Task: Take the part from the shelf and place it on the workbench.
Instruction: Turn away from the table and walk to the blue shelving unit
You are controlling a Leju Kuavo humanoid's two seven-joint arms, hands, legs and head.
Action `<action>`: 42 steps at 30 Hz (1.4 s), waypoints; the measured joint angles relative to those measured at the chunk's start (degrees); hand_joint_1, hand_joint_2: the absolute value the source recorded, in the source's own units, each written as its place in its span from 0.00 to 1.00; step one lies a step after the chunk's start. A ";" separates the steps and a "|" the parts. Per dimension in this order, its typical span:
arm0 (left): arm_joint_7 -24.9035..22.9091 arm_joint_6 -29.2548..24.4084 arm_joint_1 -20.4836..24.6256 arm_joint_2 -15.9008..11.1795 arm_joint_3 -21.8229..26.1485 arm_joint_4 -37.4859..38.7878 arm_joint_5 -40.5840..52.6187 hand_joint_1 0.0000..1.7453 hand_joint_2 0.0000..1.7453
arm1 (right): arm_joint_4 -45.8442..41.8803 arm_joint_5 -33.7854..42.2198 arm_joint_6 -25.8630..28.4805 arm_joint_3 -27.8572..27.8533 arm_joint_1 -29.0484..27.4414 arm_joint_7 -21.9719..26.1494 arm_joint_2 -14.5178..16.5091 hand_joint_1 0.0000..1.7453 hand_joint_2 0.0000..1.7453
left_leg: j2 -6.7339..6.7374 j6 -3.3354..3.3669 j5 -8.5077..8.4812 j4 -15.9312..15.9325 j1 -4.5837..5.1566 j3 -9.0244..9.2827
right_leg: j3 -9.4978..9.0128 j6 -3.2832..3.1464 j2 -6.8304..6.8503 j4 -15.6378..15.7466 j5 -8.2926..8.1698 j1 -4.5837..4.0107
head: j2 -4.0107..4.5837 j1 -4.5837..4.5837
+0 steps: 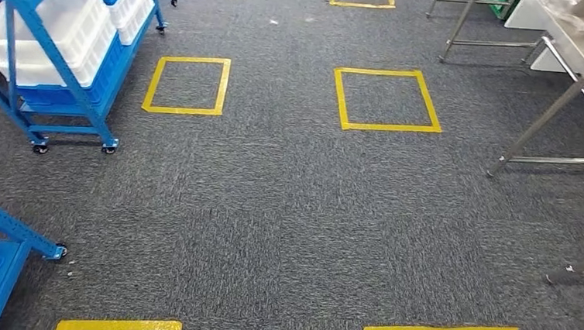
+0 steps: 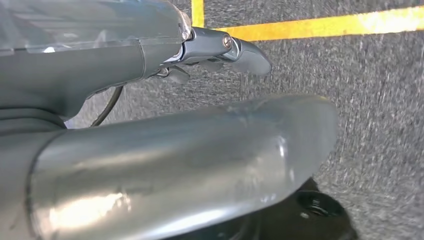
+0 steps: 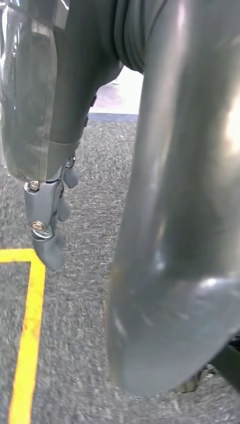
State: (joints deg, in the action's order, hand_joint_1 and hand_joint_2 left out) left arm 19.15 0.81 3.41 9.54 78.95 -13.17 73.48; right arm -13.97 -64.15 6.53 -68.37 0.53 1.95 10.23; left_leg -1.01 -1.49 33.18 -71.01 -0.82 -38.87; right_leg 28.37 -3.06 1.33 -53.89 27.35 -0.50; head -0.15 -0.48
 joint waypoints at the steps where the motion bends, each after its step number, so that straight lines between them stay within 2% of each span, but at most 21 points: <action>1: 0.00 0.00 -0.04 -0.02 0.01 -0.01 0.00 0.00 0.00 | 0.00 0.00 -0.05 0.00 0.00 0.00 0.02 0.00 0.00 | 0.31 -0.47 0.11 -1.17 -0.36 -0.46 | 0.02 0.27 0.90 -0.23 0.25 0.16 | 0.00 0.01; 2: 0.00 0.00 -0.11 -0.05 0.01 -0.01 0.00 0.00 0.00 | 0.00 0.00 -0.11 0.00 0.03 0.00 0.04 0.00 0.00 | 0.62 -0.93 -0.88 -0.08 -0.70 0.24 | 0.06 0.60 1.68 -0.58 0.55 0.40 | 0.00 0.01; 5: 0.02 0.01 -0.17 -0.14 0.02 -0.01 0.00 0.00 0.00 | -0.01 -0.01 -0.27 -0.01 0.11 0.00 0.09 0.00 0.00 | 3.24 -1.79 -5.46 9.78 -1.40 5.66 | 0.19 2.11 3.64 -2.64 2.08 1.05 | 0.00 0.05; 7: 0.05 0.03 -0.11 -0.11 0.02 -0.01 0.01 0.00 0.00 | -0.03 -0.02 -0.28 -0.01 0.20 0.01 0.07 0.00 0.00 | 4.14 -0.94 -6.12 12.03 -1.17 6.83 | 0.25 3.06 4.47 -3.68 2.89 1.05 | -0.01 -0.06; 9: 0.07 0.04 -0.17 -0.24 0.02 -0.03 0.02 0.00 0.00 | -0.04 -0.03 -0.31 0.00 0.50 0.03 0.17 0.00 0.00 | 3.20 0.28 -6.16 11.77 -0.79 6.56 | 0.09 3.69 5.15 -3.73 3.07 1.23 | -0.02 -0.20; 12: 0.09 0.05 -0.21 -0.51 0.02 -0.07 0.15 0.00 0.00 | -0.03 -0.09 -0.53 -0.01 0.66 0.04 0.35 0.00 0.00 | 1.72 1.60 -6.61 12.23 -0.74 6.47 | 1.22 4.36 2.44 -7.03 5.94 1.82 | -0.01 -0.48; 14: 0.10 0.08 -0.13 -0.59 0.02 -0.07 0.25 0.00 0.00 | -0.02 -0.16 -0.64 -0.02 0.51 0.05 0.37 0.00 0.00 | 0.58 2.06 -6.83 12.32 -0.56 6.13 | 4.78 4.28 -0.23 -14.48 9.95 1.85 | -0.01 -0.67; 16: 0.11 0.11 -0.14 -0.64 0.02 -0.07 0.33 0.00 0.00 | -0.02 -0.20 -0.65 -0.04 0.44 0.07 0.37 0.00 0.00 | -0.84 2.22 -6.93 12.31 -0.23 5.95 | 7.90 3.92 -0.99 -20.19 11.40 1.68 | -0.01 -0.69; 18: 0.11 0.14 -0.18 -0.67 0.02 -0.07 0.37 0.00 0.00 | -0.02 -0.22 -0.65 -0.07 0.41 0.09 0.37 0.00 0.00 | -2.44 2.25 -6.96 12.31 -0.02 6.08 | 7.17 3.22 -1.57 -17.53 8.21 1.40 | 0.00 -0.68; 20: 0.11 0.18 -0.13 -0.67 0.02 -0.07 0.37 0.00 0.00 | -0.02 -0.25 -0.65 -0.12 0.34 0.11 0.36 0.00 0.00 | -3.94 2.13 -6.99 12.28 0.04 6.16 | 3.97 2.45 -4.11 -9.60 3.77 1.11 | 0.00 -0.67; 22: 0.11 0.22 -0.02 -0.67 0.02 -0.07 0.37 0.00 0.00 | -0.02 -0.30 -0.65 -0.21 0.31 0.15 0.35 0.00 0.00 | -5.22 1.69 -7.17 12.26 -0.01 5.91 | 2.23 2.16 -6.17 -5.05 2.08 0.89 | 0.00 -0.67; 23: 0.11 0.23 -0.04 -0.67 0.02 -0.07 0.37 0.00 0.00 | -0.02 -0.32 -0.65 -0.25 0.35 0.17 0.35 0.00 0.00 | -5.80 1.35 -7.32 12.32 -0.08 5.77 | 2.13 2.15 -6.13 -4.68 2.19 0.74 | 0.00 -0.65; 25: 0.11 0.24 -0.26 -0.70 0.02 -0.07 0.37 0.00 0.00 | -0.02 -0.36 -0.70 -0.28 0.46 0.20 0.37 0.00 0.00 | -6.18 0.67 -7.46 12.38 -0.27 5.46 | 1.88 1.82 -4.78 -4.09 1.79 0.71 | -0.01 -0.63; 27: 0.11 0.24 -0.34 -0.76 0.02 -0.07 0.38 0.00 0.00 | -0.03 -0.43 -0.78 -0.30 0.38 0.26 0.42 0.00 0.00 | -3.57 0.26 -5.80 10.20 -0.09 4.39 | 1.50 1.16 -3.19 -3.22 1.35 0.81 | -0.01 -0.49; 30: 0.11 0.24 -0.13 -0.85 0.01 -0.07 0.40 0.00 0.00 | -0.02 -0.65 -0.85 -0.31 0.06 0.45 0.48 0.00 0.00 | 0.07 -0.26 -0.11 0.17 0.00 0.02 | 1.46 0.47 -0.42 -3.01 1.35 0.55 | -0.01 -0.26; 32: 0.11 0.24 -0.22 -0.90 0.00 -0.07 0.43 0.00 0.00 | -0.02 -0.85 -0.87 -0.31 0.09 0.55 0.51 0.00 0.00 | 0.45 -0.60 0.55 -2.90 -0.10 -0.92 | 1.55 0.44 1.31 -3.14 1.48 0.44 | 0.00 -0.26; 33: 0.11 0.24 -0.30 -0.93 0.00 -0.07 0.45 0.00 0.00 | -0.02 -0.95 -0.89 -0.31 0.16 0.57 0.56 0.00 0.00 | 0.73 -0.70 -0.58 -1.37 -0.16 0.15 | 1.54 0.49 2.10 -3.24 1.57 0.44 | 0.00 -0.25; 36: 0.14 0.25 -0.28 -1.17 0.00 -0.08 0.46 0.00 0.00 | -0.02 -1.05 -0.89 -0.31 0.30 0.63 0.71 0.00 0.00 | 3.68 -0.21 -4.93 9.66 -0.05 6.31 | 1.40 1.07 3.93 -3.87 2.11 0.29 | 0.00 -0.28; 38: 0.16 0.28 -0.23 -1.30 0.00 -0.09 0.46 0.00 0.00 | -0.02 -1.07 -0.89 -0.32 0.41 0.65 0.77 0.00 0.00 | 4.72 0.61 -5.46 12.46 0.27 7.58 | 1.33 1.64 4.77 -4.19 2.36 0.10 | 0.00 -0.36; 40: 0.17 0.37 -0.36 -1.42 0.01 -0.09 0.46 0.00 0.00 | -0.02 -1.12 -0.90 -0.33 0.64 0.67 0.83 0.00 0.00 | 3.65 1.35 -5.82 12.68 0.30 7.51 | 1.16 2.18 5.30 -4.19 2.49 0.16 | -0.01 -0.39; 42: 0.16 0.52 -0.37 -1.52 0.02 -0.10 0.46 0.00 0.00 | -0.02 -1.18 -0.92 -0.33 0.70 0.68 0.88 0.00 0.00 | 2.59 2.12 -6.38 13.26 0.06 7.65 | 1.59 2.80 3.35 -5.69 3.91 0.44 | -0.02 -0.47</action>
State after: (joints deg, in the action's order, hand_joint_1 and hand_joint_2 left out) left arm 19.31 1.33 3.04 8.02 78.96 -13.27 73.94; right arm -13.99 -65.33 5.61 -68.70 1.23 2.62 11.11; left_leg 1.59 0.63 26.80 -57.75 -0.77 -31.22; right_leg 29.96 -0.27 4.68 -59.58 31.25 -0.06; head -0.17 -0.95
